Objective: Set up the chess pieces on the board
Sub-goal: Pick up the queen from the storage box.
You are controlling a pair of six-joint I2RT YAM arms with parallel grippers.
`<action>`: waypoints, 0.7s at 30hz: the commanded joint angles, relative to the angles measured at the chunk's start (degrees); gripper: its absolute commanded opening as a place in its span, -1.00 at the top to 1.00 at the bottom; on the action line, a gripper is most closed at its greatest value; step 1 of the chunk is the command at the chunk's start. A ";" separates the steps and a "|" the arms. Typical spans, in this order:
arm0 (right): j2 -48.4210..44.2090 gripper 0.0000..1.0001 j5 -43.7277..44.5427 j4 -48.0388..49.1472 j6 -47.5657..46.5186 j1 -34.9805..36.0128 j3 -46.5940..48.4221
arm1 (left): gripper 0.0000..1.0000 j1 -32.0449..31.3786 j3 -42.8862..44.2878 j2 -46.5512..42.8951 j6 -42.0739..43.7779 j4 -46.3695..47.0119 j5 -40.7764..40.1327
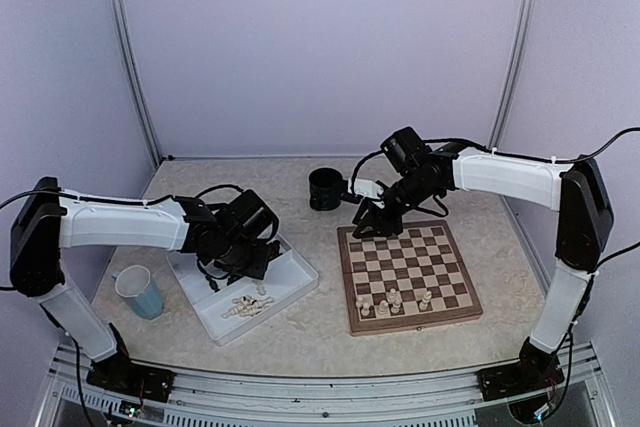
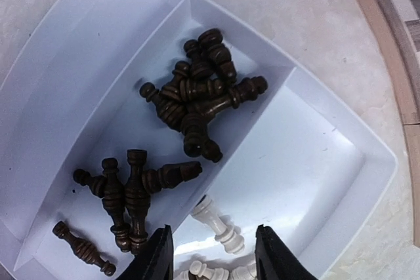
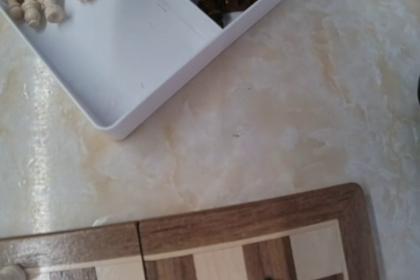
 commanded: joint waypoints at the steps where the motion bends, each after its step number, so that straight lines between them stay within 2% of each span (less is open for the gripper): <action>1: -0.97 0.28 -0.02 0.58 0.43 0.05 0.37 | 0.22 -1.37 -0.04 -3.07 -4.02 -1.26 1.54; 6: -1.11 0.27 -0.57 0.65 0.52 0.08 0.08 | 0.23 -2.30 -1.88 0.95 -6.78 0.26 5.23; 16: -1.94 0.27 -0.56 1.59 0.36 0.02 -2.19 | 0.21 -2.05 -0.90 7.89 -7.50 1.73 5.58; 21: -1.73 0.27 -0.77 1.65 0.35 0.06 -2.19 | 0.36 -2.11 -0.10 11.34 -6.05 1.56 6.39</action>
